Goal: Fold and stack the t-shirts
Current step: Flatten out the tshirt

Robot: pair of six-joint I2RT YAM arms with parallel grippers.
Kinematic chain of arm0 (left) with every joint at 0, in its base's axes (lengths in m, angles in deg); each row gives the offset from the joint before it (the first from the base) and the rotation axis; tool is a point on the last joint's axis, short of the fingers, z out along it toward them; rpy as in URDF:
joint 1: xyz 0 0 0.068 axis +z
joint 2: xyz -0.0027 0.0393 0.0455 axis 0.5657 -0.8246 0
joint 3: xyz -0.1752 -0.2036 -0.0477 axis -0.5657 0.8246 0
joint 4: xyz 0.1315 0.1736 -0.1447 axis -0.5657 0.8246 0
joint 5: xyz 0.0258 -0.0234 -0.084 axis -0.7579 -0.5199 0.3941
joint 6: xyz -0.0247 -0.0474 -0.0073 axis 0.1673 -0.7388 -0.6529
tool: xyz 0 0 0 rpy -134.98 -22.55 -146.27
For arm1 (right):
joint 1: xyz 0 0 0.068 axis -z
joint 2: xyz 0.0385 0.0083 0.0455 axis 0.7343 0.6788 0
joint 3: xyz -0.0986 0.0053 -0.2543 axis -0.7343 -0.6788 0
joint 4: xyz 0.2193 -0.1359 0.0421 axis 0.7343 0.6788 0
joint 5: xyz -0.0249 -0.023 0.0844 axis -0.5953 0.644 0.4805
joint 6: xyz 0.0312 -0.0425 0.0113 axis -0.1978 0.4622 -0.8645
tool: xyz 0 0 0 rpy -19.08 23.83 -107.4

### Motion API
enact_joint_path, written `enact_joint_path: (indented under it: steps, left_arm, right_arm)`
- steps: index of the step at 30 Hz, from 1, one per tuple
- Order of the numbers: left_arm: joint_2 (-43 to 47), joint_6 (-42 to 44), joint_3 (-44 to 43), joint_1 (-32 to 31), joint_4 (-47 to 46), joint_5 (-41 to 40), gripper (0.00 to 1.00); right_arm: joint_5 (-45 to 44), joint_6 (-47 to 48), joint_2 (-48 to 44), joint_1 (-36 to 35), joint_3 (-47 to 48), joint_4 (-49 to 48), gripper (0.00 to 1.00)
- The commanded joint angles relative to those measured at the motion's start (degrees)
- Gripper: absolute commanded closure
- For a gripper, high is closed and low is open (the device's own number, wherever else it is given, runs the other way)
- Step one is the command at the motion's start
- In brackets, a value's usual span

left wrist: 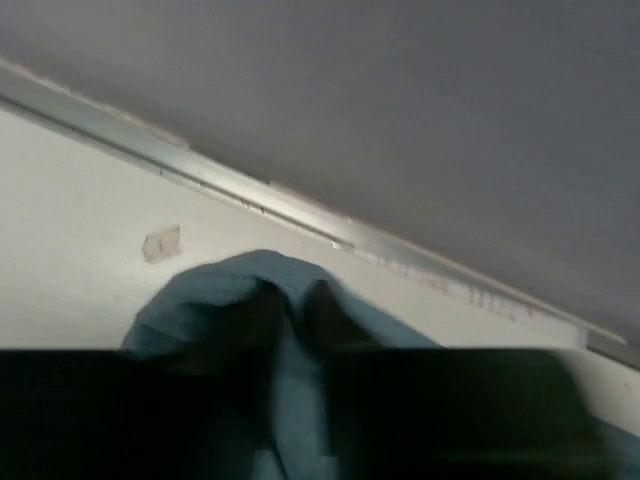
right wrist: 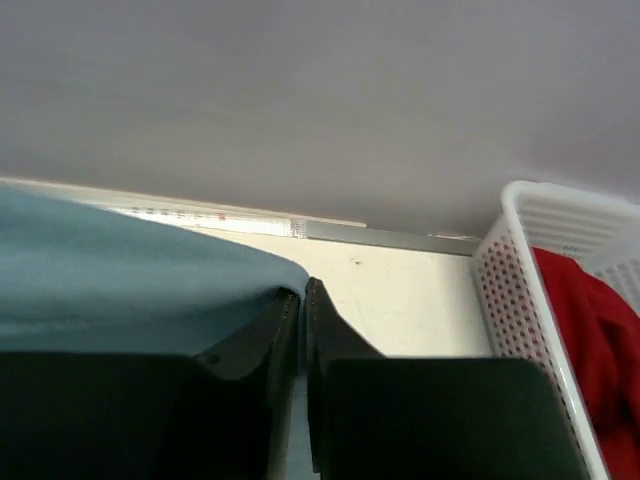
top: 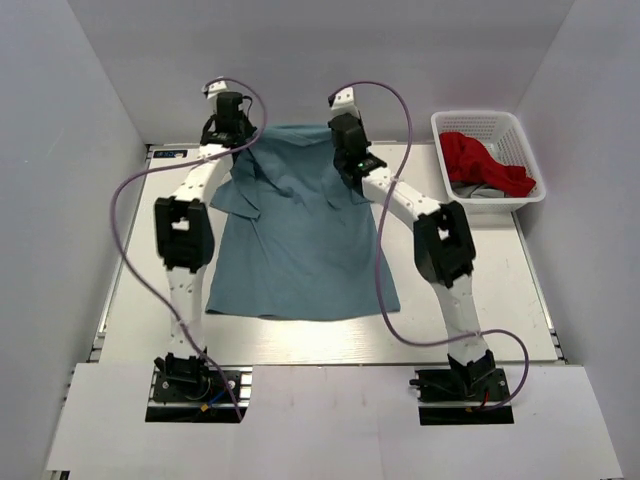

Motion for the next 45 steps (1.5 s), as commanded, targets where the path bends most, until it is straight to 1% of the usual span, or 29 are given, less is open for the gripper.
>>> enact_joint_path:
  steps: [1,2,3,4,6,7,8,9,10,11,12,13,14,15,16,17,18,19,20,21,22,23,24,28,34,36,39,43,45]
  left_arm:
    - [-9.0,2.5,-12.6,0.6,-4.6,-4.5,0.48]
    - [-10.9,4.0,-16.6,0.6,-6.1,-4.5,0.01]
    - [-12.2,4.0,-18.5,0.6,-6.8,-2.5,0.0]
    - [-12.9,4.6,-19.8,0.6,-6.8,-1.8,0.0]
    - [-10.7,4.6,-17.4,0.6,-8.2,0.0,0.0]
    - [-8.8,4.6,-12.1,0.6,-9.4,0.8,0.0]
    - [-3.9,4.6,-9.0,0.6,-9.4,1.5,0.0]
    - [-1.4,4.6,-6.2,0.6,-9.4,2.2,0.0]
    - [0.9,5.2,-1.4,0.6,-7.9,2.2,0.0]
    - [3.1,5.2,0.5,-0.2,-6.0,2.2,0.0]
    - [7.5,5.7,2.2,-0.2,-3.6,2.2,0.0]
    - [9.7,5.7,6.3,-0.8,-1.1,3.7,0.0]
    - [11.9,4.8,9.1,-0.8,2.7,7.1,0.0]
    - [16.7,2.8,12.3,-0.8,3.6,8.8,0.0]
    - [19.2,2.1,20.4,-0.8,3.6,10.2,0.0]
    - [21.8,1.4,24.6,-1.3,2.2,12.2,0.0]
    - [24.0,0.7,28.5,-1.8,1.2,13.3,0.0]
    - [26.2,-0.1,35.8,-1.8,0.1,14.3,0.0]
    - [29.8,-0.1,39.0,-2.4,-0.8,15.7,0.0]
    - [31.3,-0.8,42.0,-3.2,-2.3,15.7,0.0]
    - [32.4,-1.4,47.3,-3.2,-2.8,16.3,0.0]
    - [33.2,-2.1,49.4,-3.8,-2.8,15.7,0.0]
    - [33.8,-2.1,52.6,-3.8,-2.3,15.7,0.0]
    - [34.3,-4.8,57.4,-4.5,1.2,12.2,0.0]
    - [36.3,-7.3,66.2,-5.1,1.2,11.0,0.0]
    - [38.1,-8.1,70.0,-5.1,1.2,11.0,0.0]
    - [39.4,-11.4,72.6,-5.6,6.3,12.0,0.0]
    - [44.6,-13.7,79.8,-8.6,11.2,19.5,0.0]
    - [51.5,-15.4,85.5,-11.0,12.6,23.5,0.0]
  right_arm:
    - [8.6,-5.7,5.2,4.9,11.5,1.0,0.86]
    - [9.0,-6.6,8.5,5.7,12.9,-0.8,0.72]
    - [8.9,-8.2,11.3,7.7,16.2,-0.6,0.52]
    - [10.7,-9.3,13.0,8.4,19.8,0.6,0.1]
    - [13.2,-13.6,11.9,10.5,20.1,5.1,0.1]
    - [19.5,-14.1,10.6,10.6,17.3,7.3,0.1]
    - [21.4,-15.7,4.6,10.9,11.7,7.4,0.1]
    - [23.1,-16.0,2.4,10.8,8.6,7.4,0.1]
    - [27.4,-16.3,0.0,10.6,1.0,8.4,0.1]
    - [28.5,-17.6,-6.1,10.3,-1.2,9.2,0.1]
    - [30.5,-19.8,-8.0,10.2,-3.3,13.0,0.1]
    - [31.6,-22.2,-9.8,10.5,-5.3,14.4,0.1]
    - [35.6,-23.9,-14.8,10.6,-10.8,15.8,0.1]
    - [36.9,-26.8,-16.5,10.4,-13.0,18.6,0.1]
    - [38.6,-27.6,-19.7,10.3,-17.6,18.9,0.1]
    - [42.0,-28.5,-23.0,10.1,-22.6,19.3,0.1]
    - [44.5,-28.8,-25.9,9.9,-24.7,19.4,0.1]
    - [46.0,-29.8,-27.3,9.5,-29.6,19.1,0.1]
    - [48.2,-30.5,-28.6,9.0,-31.9,18.5,0.1]
    - [50.8,-31.7,-32.0,8.5,-38.4,18.0,0.1]
    - [51.9,-31.9,-32.9,8.4,-40.2,17.8,0.1]
    - [52.7,-33.6,-33.8,7.5,-42.3,17.4,0.1]
    - [53.3,-34.5,-36.3,7.0,-47.8,17.2,0.1]
    - [54.8,-36.8,-39.9,5.6,-56.0,15.7,0.1]
    - [53.0,-40.6,-43.8,4.6,-67.2,14.6,0.1]
    - [52.2,-42.6,-44.9,5.1,-68.9,13.6,0.1]
    - [47.6,-46.1,-44.5,5.3,-71.2,15.5,0.1]
    - [40.2,-49.4,-41.7,7.5,-71.0,17.2,0.1]
    - [38.2,-50.5,-38.9,9.1,-68.2,17.4,0.1]
